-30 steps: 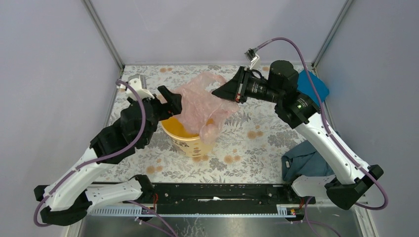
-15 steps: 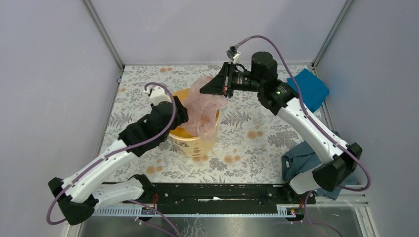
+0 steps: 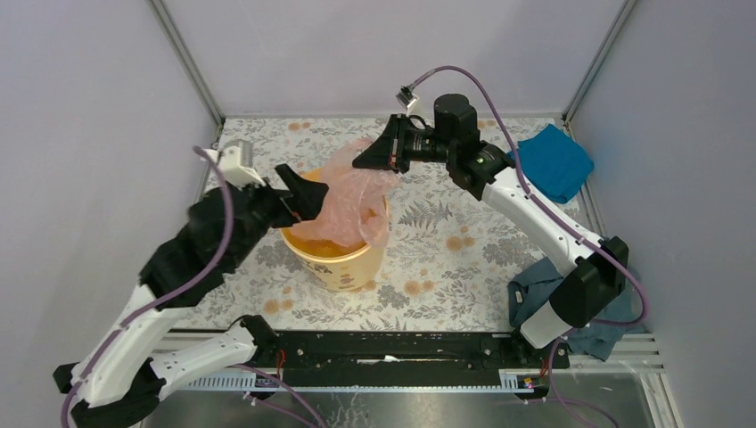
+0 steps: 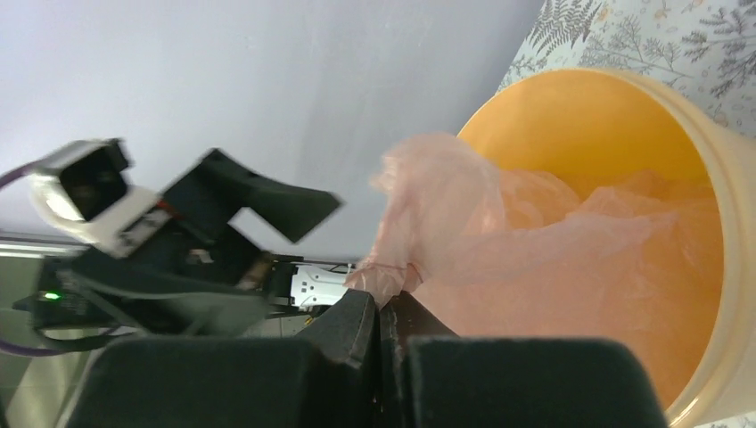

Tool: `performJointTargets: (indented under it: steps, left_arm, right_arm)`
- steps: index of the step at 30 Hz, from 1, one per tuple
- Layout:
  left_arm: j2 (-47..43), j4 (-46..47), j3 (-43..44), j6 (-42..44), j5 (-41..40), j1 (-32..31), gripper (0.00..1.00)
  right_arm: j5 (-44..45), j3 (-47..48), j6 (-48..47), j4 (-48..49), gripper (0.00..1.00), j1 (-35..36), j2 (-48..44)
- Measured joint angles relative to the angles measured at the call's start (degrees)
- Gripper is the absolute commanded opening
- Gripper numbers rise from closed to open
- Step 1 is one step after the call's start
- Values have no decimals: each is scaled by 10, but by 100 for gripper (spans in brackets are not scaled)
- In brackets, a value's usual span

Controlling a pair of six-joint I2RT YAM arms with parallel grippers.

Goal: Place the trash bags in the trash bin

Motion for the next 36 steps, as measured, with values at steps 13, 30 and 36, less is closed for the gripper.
performJointTargets:
  steps: [13, 30, 36]
  left_arm:
    - [94, 28, 62, 66, 162, 1, 81]
    - [0, 41, -50, 2, 84, 2, 2]
    - [-74, 95, -127, -23, 84, 2, 2]
  right_arm:
    - [1, -10, -6, 61, 8, 16, 8]
    - [21, -65, -182, -42, 97, 3, -89]
    - [156, -48, -462, -172, 100, 57, -155]
